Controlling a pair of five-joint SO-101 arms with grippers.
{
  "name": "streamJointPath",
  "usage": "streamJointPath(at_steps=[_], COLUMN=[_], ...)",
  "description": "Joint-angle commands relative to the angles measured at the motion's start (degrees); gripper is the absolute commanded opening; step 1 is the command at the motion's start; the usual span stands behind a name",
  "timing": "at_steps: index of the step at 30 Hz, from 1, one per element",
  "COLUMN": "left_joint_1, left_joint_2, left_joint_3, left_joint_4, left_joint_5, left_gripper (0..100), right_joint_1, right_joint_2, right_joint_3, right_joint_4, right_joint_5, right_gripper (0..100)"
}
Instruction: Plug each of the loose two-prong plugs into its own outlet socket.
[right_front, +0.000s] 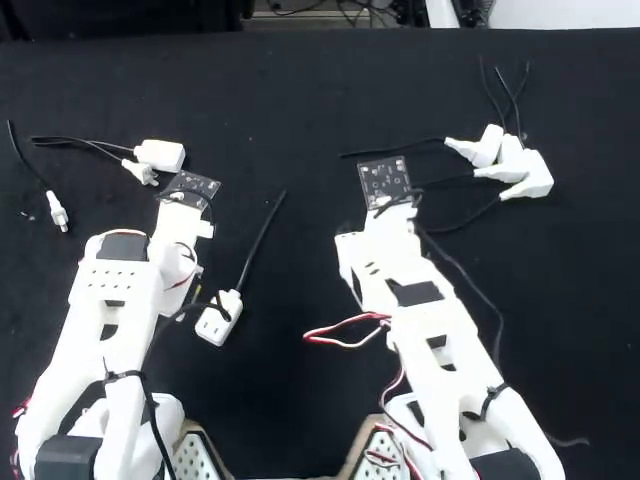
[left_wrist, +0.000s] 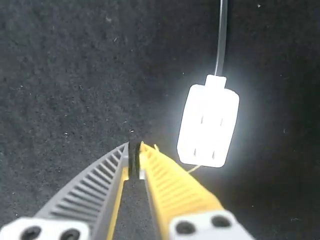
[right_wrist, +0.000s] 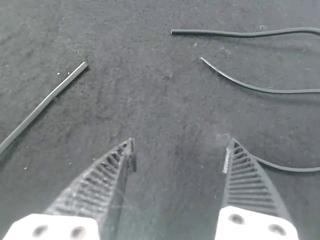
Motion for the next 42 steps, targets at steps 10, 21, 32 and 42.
streamJointPath(at_steps=[10, 21, 32, 42], left_joint_1=[-0.57, -0.48, -0.57, -0.57], left_joint_2=[-1.05, -1.05, -1.58, -0.97], left_joint_3=[-1.19, -1.19, -1.27, -1.27], left_joint_4=[0.26, 0.35, 0.00, 0.00], left_joint_5=[-0.35, -0.35, 0.09, -0.35], left_gripper=[30, 29, 3, 10], right_joint_1=[-1.14, -1.23, -1.23, -1.23], right_joint_2=[-1.89, -1.89, -1.89, -1.89], right_joint_3=[-3.65, -3.65, -3.65, -3.65], right_joint_4=[-0.97, -0.97, -0.97, -0.97], right_joint_5=[-0.09, -0.09, -0.09, -0.09], right_gripper=[27.2, 27.2, 27.2, 27.2])
